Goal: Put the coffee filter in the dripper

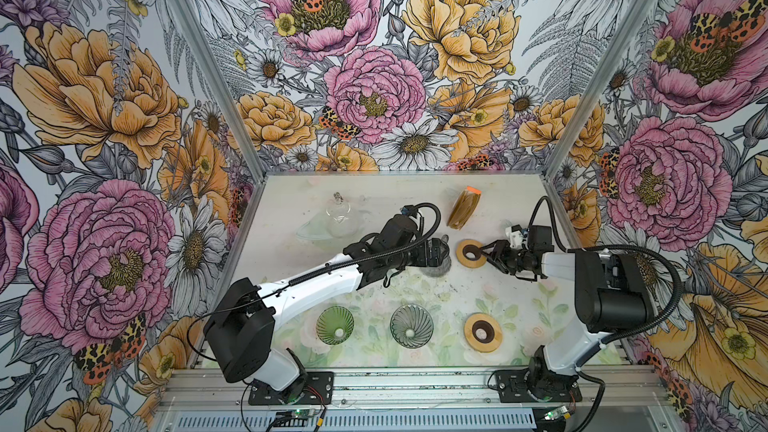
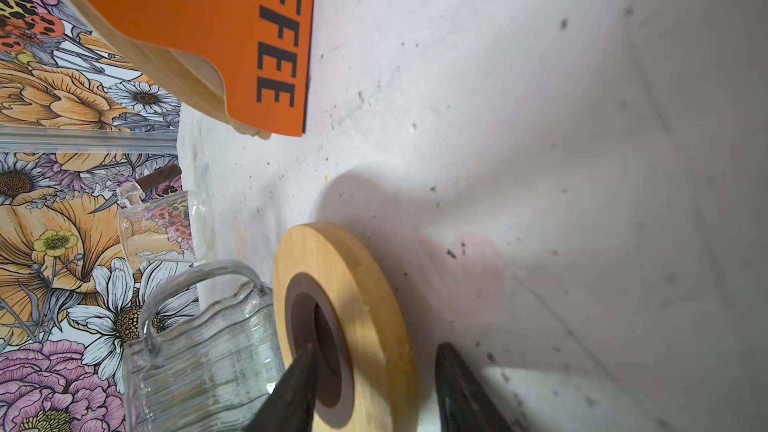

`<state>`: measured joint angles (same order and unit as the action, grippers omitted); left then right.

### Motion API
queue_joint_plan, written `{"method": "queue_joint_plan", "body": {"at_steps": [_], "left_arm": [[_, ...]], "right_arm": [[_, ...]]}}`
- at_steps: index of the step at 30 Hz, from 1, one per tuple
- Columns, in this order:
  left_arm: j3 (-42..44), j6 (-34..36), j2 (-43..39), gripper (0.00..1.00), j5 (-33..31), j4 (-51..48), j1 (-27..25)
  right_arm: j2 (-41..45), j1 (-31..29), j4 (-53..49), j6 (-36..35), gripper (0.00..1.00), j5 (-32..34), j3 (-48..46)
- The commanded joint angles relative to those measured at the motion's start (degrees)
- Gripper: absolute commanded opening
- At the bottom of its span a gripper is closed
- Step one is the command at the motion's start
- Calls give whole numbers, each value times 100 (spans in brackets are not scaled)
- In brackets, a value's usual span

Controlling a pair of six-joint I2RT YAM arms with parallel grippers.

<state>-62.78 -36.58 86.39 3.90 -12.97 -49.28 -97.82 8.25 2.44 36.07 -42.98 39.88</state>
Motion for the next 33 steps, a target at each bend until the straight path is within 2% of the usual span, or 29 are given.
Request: {"method": "queue_joint_plan", "body": {"at_steps": [1,5,13,21,25,29,33], "left_arm": [[-113,-57,51,99,-64,134,28],[41,-226,-23,99,162,345,153],[109,-190,-96,99,189,304,182],[151,-196,-113,99,212,352,179],[192,-189,-121,99,246,400,185],[248,-184,-127,99,282,484,201],[267,-187,-114,99,360,547,228]], "right_arm": [[-147,-103,152,31,46,-36,41],[-167,-179,173,34,43,-17,75],[-148,-295,-31,-91,31,149,192],[291,-491,-637,-350,22,749,322],[634,-612,-1231,-552,18,1368,461],[957,-930,-2116,-861,13,2352,721],[1329,-1333,-2784,-1059,13,3235,890]]}}
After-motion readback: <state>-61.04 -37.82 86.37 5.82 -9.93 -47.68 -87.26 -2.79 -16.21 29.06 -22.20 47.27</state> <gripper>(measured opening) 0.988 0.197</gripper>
